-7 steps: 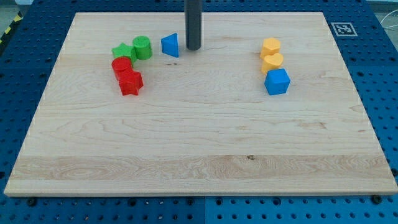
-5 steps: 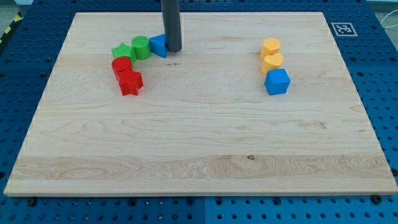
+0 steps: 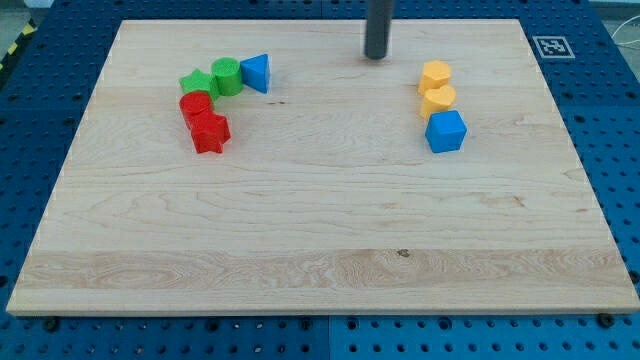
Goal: Slide blue cube to the center
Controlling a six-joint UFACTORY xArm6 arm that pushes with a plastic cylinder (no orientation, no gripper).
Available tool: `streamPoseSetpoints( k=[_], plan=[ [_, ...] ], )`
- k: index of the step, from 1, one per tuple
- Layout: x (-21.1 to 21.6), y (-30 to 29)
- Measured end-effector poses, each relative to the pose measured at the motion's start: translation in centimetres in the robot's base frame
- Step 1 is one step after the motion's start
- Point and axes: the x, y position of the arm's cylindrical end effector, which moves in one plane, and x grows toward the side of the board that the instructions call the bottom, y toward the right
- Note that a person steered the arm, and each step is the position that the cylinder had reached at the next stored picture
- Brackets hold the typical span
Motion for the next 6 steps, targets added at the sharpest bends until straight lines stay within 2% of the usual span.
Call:
streamPoseSetpoints(
  k=[1, 2, 4, 6],
  plan=[
    [0.1, 6.3],
    [2.2, 11.8],
    [8.5, 12.6],
    [12.6, 9.2]
  ],
)
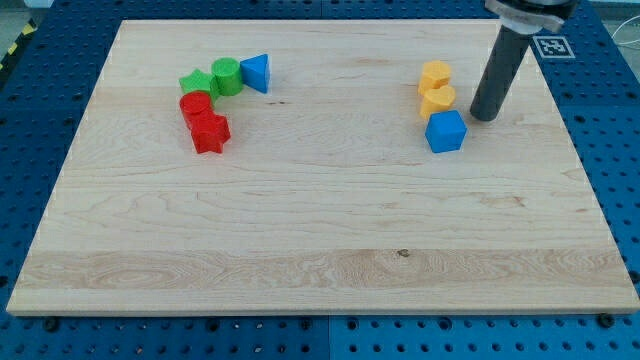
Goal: Slide blue cube to the center
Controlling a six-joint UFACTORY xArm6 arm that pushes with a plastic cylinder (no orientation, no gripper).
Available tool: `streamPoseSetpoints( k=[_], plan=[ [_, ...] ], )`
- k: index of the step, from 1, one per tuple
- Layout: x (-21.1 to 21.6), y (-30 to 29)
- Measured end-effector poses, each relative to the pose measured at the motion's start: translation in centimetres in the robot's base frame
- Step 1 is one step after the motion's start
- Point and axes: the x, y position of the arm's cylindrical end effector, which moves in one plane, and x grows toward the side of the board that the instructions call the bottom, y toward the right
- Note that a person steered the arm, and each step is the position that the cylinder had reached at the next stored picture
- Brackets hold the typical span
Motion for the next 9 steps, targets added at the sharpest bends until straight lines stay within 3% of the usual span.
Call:
streamPoseSetpoints(
  k=[3, 6, 7, 9],
  plan=[
    [7.4, -5.8],
    [-1.3, -5.6],
    [-1.4, -6.5],
    [2.7, -8.1]
  ],
)
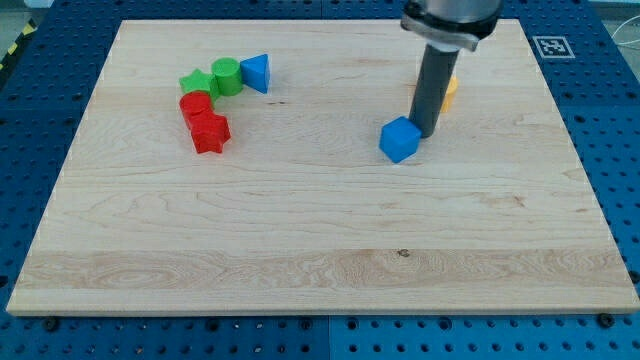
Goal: Slide blue cube to the center
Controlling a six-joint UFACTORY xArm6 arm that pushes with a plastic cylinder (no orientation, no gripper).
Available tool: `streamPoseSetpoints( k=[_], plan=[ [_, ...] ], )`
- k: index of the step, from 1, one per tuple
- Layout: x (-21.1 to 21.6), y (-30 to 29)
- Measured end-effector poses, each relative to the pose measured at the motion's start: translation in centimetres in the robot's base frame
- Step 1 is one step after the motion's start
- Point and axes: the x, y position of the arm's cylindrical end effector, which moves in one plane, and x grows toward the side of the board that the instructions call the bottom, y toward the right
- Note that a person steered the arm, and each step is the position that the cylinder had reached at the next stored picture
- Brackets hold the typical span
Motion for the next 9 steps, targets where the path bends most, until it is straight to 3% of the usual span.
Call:
streamPoseSetpoints(
  k=[3, 5, 8, 9],
  plan=[
    [4.9, -6.3],
    [8.8, -7.6],
    [6.1, -11.2],
    [5.2, -8.8]
  ],
)
